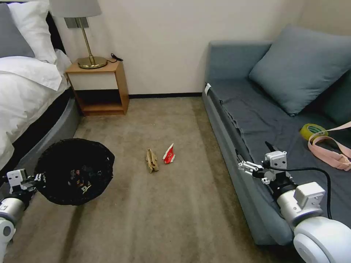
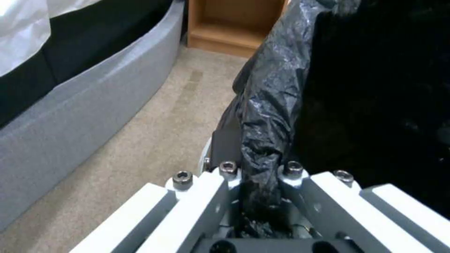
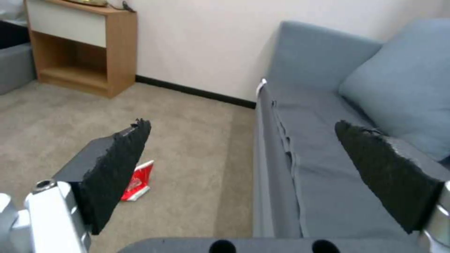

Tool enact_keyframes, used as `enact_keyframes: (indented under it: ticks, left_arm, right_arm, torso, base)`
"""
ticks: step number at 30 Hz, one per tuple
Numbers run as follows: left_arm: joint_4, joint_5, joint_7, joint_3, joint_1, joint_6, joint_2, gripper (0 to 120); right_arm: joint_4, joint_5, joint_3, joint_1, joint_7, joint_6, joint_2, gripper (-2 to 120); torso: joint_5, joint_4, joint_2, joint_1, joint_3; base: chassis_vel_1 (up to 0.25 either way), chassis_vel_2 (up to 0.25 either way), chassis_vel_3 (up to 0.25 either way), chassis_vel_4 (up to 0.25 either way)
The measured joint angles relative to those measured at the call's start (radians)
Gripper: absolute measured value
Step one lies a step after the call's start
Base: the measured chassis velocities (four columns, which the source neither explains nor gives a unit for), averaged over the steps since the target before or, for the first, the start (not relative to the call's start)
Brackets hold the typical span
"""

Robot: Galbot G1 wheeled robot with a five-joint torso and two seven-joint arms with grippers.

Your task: Pick up the trash bin, then pick up the garbage on the floor and place it into the trash bin.

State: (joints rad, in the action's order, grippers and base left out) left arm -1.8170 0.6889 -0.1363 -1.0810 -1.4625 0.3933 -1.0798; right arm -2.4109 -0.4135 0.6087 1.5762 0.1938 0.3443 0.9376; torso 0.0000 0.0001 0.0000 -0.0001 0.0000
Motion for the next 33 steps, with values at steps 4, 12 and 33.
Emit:
enact_keyframes:
  ticks: [4, 12, 33]
  left_arm:
    - [-0.001, 0.000, 0.000, -0.001, 0.000, 0.000, -0.001, 1]
    - [-0.002, 0.003, 0.001, -0.004, 0.000, 0.002, -0.001, 1]
    - [0.005, -0.007, 0.031, -0.013, -0.003, 0.018, 0.009, 1]
  right_arm:
    - [0.003, -0.005, 0.004, 0.000, -0.007, -0.005, -0.001, 100]
    - [0.003, -0.013, 0.019, 0.012, -0.011, -0.018, -0.004, 100]
    - [-0.011, -0.002, 0.030, 0.040, -0.022, -0.031, 0.005, 100]
  torso:
    - [0.0000, 0.0000, 0.000, 0.000, 0.000]
    - [0.0000, 0.0000, 0.000, 0.000, 0.000]
    - [0.0000, -0.0001, 0.000, 0.000, 0.000]
  base:
    - [0.000, 0.000, 0.000, 0.000]
    - [0.000, 0.000, 0.000, 0.000]
    - [-0.055, 0.057, 0.062, -0.057]
